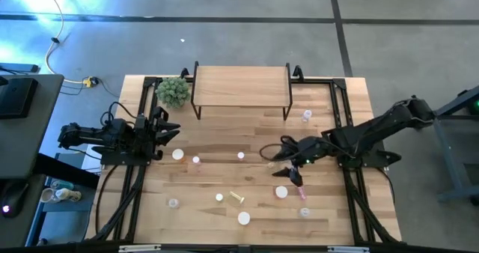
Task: Pick and place medicine bottles onto shelf by color
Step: Put the middle orange pill bottle on the shelf
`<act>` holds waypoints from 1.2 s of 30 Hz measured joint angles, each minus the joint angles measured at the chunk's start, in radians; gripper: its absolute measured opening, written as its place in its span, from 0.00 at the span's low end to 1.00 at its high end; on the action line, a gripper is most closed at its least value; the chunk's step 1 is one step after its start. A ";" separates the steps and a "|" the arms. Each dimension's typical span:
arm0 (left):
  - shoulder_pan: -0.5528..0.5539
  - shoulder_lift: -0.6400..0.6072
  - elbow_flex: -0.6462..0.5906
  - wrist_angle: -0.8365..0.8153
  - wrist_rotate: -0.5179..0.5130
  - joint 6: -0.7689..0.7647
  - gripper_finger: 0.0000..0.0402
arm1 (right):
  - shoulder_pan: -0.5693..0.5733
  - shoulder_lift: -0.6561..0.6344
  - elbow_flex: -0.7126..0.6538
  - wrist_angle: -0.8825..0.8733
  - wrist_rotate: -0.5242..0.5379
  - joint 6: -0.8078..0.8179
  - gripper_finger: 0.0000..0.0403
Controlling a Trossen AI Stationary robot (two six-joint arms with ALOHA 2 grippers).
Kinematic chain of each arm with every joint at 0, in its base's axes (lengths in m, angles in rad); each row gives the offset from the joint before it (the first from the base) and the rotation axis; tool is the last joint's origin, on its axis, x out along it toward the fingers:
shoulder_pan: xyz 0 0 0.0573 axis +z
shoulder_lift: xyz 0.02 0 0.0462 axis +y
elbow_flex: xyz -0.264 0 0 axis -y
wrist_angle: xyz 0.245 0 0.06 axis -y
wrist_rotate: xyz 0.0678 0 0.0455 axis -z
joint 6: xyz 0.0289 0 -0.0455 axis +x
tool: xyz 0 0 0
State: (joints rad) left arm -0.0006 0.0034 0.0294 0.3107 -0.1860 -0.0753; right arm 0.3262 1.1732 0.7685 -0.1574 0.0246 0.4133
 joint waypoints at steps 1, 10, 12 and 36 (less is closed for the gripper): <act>0.000 0.000 0.000 0.000 0.000 0.000 0.21 | 0.014 0.000 0.000 0.000 0.002 -0.009 0.68; 0.000 0.000 0.000 -0.008 0.000 0.000 0.21 | 0.174 0.000 0.000 -0.003 0.118 -0.129 0.69; 0.000 0.000 0.000 -0.012 0.000 0.000 0.21 | 0.206 0.000 0.000 -0.006 0.137 -0.147 0.69; 0.000 0.000 0.000 -0.054 0.000 0.000 0.21 | 0.292 0.170 -0.014 -0.129 0.254 0.032 0.69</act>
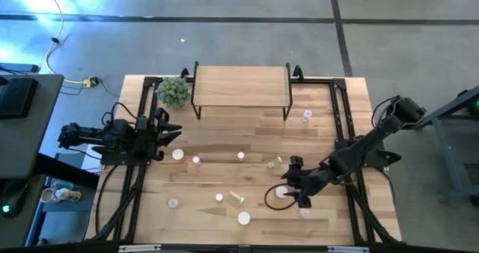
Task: Pick and place medicine bottles onto shelf by color
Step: Put the middle orange pill bottle on the shelf
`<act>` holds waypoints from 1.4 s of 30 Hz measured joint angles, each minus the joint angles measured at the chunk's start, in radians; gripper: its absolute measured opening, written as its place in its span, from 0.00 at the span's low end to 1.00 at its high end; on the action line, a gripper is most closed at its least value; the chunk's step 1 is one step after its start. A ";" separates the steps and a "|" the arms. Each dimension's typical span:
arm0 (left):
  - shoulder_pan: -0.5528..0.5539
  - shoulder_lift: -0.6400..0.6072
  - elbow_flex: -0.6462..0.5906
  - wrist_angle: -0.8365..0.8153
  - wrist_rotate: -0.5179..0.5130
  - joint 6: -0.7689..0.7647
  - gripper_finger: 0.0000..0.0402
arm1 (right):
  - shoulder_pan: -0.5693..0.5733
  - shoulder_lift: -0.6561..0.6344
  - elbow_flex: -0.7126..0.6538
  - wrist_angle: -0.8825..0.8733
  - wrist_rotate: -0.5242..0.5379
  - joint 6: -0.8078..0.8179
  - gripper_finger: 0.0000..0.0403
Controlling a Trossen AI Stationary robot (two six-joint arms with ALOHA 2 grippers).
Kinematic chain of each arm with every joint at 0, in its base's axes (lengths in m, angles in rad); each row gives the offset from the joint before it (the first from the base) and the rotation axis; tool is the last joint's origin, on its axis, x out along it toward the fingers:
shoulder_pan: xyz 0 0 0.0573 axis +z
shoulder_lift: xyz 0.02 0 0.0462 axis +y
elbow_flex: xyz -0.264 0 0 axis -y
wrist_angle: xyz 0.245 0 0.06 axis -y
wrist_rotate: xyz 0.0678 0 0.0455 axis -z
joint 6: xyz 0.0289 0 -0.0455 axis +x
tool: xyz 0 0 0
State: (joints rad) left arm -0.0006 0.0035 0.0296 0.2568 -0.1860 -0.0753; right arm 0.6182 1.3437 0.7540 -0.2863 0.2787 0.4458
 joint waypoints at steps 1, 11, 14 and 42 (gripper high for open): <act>0.000 0.000 0.000 -0.004 0.000 0.000 0.21 | 0.000 0.011 0.000 0.003 -0.001 0.000 0.69; 0.000 0.000 0.000 -0.007 0.000 0.000 0.21 | 0.000 0.097 0.000 0.060 -0.067 0.003 0.69; 0.000 0.000 0.000 -0.007 0.000 0.000 0.21 | 0.000 0.116 0.000 0.078 -0.070 0.004 0.69; 0.000 0.000 0.000 -0.017 0.001 -0.018 0.21 | -0.003 0.157 -0.001 0.094 -0.062 -0.016 0.48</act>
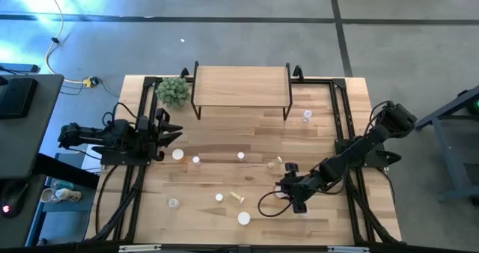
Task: Pick and place medicine bottles onto shelf by color
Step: Put the middle orange pill bottle on the shelf
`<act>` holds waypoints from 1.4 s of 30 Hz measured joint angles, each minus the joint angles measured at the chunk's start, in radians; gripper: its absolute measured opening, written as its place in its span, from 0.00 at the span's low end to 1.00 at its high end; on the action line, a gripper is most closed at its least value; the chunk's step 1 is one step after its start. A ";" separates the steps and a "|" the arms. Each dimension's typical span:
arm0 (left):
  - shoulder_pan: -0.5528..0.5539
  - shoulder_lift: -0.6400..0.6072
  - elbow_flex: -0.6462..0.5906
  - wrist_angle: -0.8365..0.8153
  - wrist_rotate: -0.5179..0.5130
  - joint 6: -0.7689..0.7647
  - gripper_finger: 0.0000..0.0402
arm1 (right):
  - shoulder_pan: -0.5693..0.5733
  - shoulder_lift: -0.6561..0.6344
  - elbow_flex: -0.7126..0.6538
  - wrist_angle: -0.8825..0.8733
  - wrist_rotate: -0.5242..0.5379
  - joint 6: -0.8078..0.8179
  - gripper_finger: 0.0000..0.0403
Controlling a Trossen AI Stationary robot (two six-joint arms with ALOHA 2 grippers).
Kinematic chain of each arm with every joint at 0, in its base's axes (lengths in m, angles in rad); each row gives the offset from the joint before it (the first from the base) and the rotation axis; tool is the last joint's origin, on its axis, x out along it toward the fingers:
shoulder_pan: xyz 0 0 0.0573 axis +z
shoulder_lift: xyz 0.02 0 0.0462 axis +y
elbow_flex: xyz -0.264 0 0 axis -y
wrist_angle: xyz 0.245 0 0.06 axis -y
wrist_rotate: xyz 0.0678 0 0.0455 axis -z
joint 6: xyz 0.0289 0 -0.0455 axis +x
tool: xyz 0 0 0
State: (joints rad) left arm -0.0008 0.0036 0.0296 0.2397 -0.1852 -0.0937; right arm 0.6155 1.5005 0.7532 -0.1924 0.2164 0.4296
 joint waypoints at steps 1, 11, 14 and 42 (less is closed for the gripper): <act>0.000 0.000 0.000 -0.003 0.000 0.000 0.21 | 0.000 0.000 0.000 0.014 0.006 -0.015 0.49; 0.000 0.000 0.000 -0.005 0.000 0.000 0.21 | -0.044 0.000 0.150 0.055 0.208 -0.314 0.50; 0.000 0.000 0.000 -0.005 0.000 0.000 0.21 | -0.086 0.000 0.236 0.051 0.287 -0.437 0.50; 0.000 0.000 0.000 -0.006 -0.001 -0.034 0.21 | -0.761 -0.001 0.934 -0.350 0.488 -0.568 0.50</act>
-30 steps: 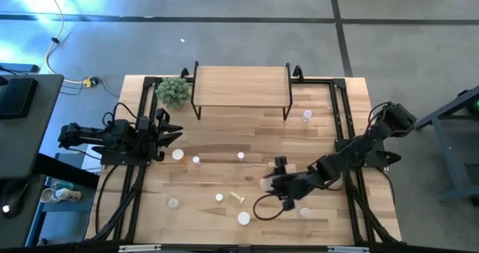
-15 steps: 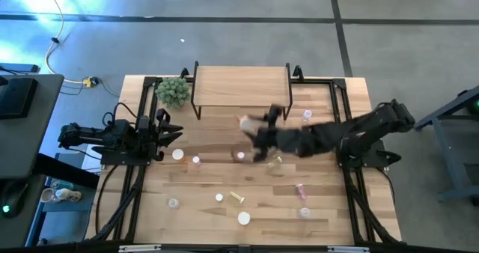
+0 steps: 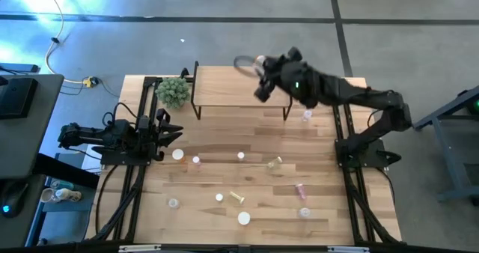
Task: Pick and place medicine bottles onto shelf by color
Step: Put the middle orange pill bottle on the shelf
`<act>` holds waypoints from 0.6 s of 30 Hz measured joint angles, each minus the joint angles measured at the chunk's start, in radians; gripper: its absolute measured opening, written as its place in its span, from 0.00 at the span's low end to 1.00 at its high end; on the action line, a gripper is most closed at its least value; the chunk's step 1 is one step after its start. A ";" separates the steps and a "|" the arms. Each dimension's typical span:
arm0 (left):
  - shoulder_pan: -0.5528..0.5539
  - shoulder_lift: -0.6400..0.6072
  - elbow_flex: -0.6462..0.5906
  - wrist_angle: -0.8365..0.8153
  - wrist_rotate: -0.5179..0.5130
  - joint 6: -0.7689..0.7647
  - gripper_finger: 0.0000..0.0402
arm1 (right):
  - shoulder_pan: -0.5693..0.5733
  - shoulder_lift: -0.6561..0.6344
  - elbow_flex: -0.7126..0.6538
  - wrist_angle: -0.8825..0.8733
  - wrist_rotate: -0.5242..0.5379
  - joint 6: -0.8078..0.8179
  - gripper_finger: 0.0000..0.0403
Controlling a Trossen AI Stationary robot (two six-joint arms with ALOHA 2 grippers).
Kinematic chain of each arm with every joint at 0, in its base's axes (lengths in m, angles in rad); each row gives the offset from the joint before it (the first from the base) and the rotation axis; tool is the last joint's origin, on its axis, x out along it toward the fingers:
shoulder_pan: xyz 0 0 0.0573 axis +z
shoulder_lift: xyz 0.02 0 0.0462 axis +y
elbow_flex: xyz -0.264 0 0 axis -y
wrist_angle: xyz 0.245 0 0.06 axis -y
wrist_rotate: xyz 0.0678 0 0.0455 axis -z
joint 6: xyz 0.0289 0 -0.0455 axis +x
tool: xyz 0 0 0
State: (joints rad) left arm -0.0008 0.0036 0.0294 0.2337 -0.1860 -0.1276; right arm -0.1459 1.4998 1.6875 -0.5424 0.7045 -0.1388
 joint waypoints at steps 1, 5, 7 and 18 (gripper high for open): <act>0.000 0.000 0.000 0.000 0.000 0.000 0.21 | -0.033 0.000 0.010 -0.020 -0.017 0.030 0.50; 0.000 0.000 0.000 0.000 0.000 0.000 0.21 | -0.161 0.000 0.026 -0.108 -0.102 0.149 0.50; 0.000 0.000 0.000 0.000 0.000 0.000 0.21 | -0.228 0.000 0.026 -0.143 -0.164 0.208 0.50; 0.000 0.000 0.000 0.000 0.000 0.000 0.21 | -0.473 0.000 -0.099 -0.186 -0.452 0.412 0.50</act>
State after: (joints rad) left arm -0.0009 0.0036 0.0296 0.2337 -0.1860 -0.1272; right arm -0.6189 1.4998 1.5887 -0.7288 0.2528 0.2731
